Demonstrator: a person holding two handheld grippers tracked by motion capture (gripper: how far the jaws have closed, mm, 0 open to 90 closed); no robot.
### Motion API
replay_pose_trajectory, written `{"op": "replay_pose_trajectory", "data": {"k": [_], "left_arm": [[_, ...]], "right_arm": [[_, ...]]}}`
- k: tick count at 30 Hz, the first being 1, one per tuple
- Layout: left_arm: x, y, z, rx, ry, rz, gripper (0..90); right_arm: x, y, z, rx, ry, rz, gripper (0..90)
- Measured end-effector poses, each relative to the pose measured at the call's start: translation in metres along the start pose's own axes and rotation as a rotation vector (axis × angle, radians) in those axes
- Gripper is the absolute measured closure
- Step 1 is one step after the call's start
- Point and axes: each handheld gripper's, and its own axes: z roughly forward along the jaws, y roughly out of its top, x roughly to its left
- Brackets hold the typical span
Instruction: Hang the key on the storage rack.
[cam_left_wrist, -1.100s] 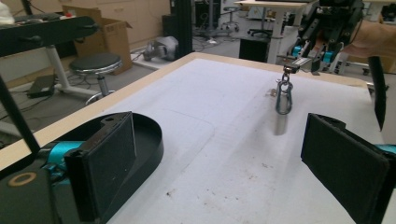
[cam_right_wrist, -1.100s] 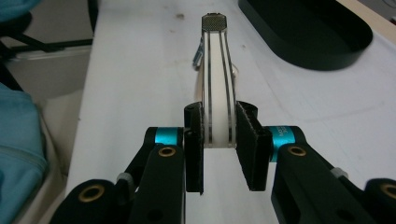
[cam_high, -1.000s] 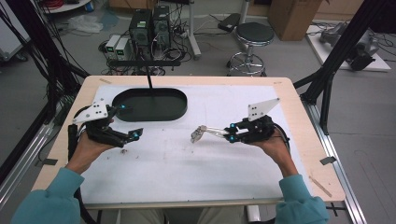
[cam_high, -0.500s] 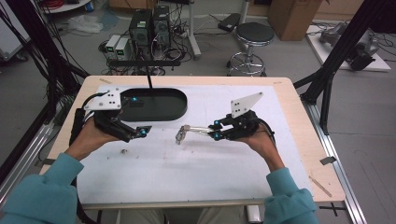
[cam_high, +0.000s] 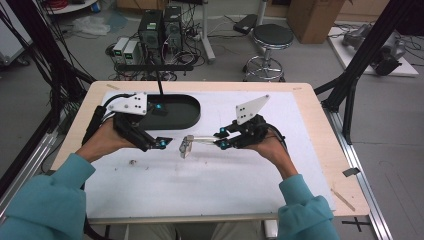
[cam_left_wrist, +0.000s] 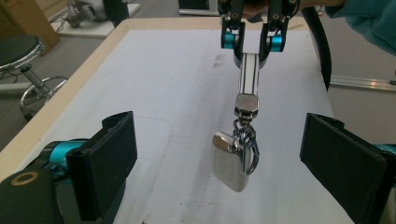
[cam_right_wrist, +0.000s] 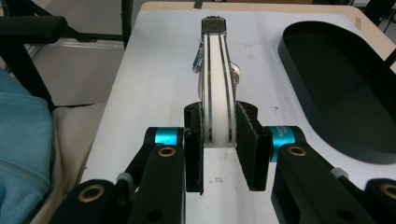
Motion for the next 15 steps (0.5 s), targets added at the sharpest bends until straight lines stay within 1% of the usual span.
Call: {"op": "replay_pose_trajectory", "data": {"k": [2, 3, 6, 7, 9, 10, 15], "left_arm": [[0.001, 0.0, 0.004, 0.027, -0.028, -0.002, 11.5], [0.001, 0.0, 0.007, 0.037, -0.041, -0.011, 12.4], [0.002, 0.001, 0.014, 0.071, -0.064, -0.001, 13.9], [0.002, 0.001, 0.016, 0.074, -0.072, -0.001, 13.9], [0.002, 0.002, 0.02, 0.09, -0.081, -0.001, 13.9], [0.002, 0.003, 0.021, 0.098, -0.085, 0.003, 14.1], [0.002, 0.006, 0.028, 0.112, -0.095, 0.008, 17.6]], "right_arm": [[-0.002, 0.002, 0.003, -0.005, 0.006, -0.008, 74.8], [-0.002, 0.003, 0.004, 0.001, 0.007, -0.011, 74.8], [-0.003, 0.008, 0.008, 0.017, 0.013, -0.017, 74.8], [-0.003, 0.008, 0.008, 0.017, 0.013, -0.017, 74.8], [-0.004, 0.009, 0.008, 0.013, 0.012, -0.023, 74.7], [-0.004, 0.01, 0.009, 0.009, 0.014, -0.018, 74.8], [-0.004, 0.011, 0.012, 0.02, 0.016, -0.029, 74.7]]}}
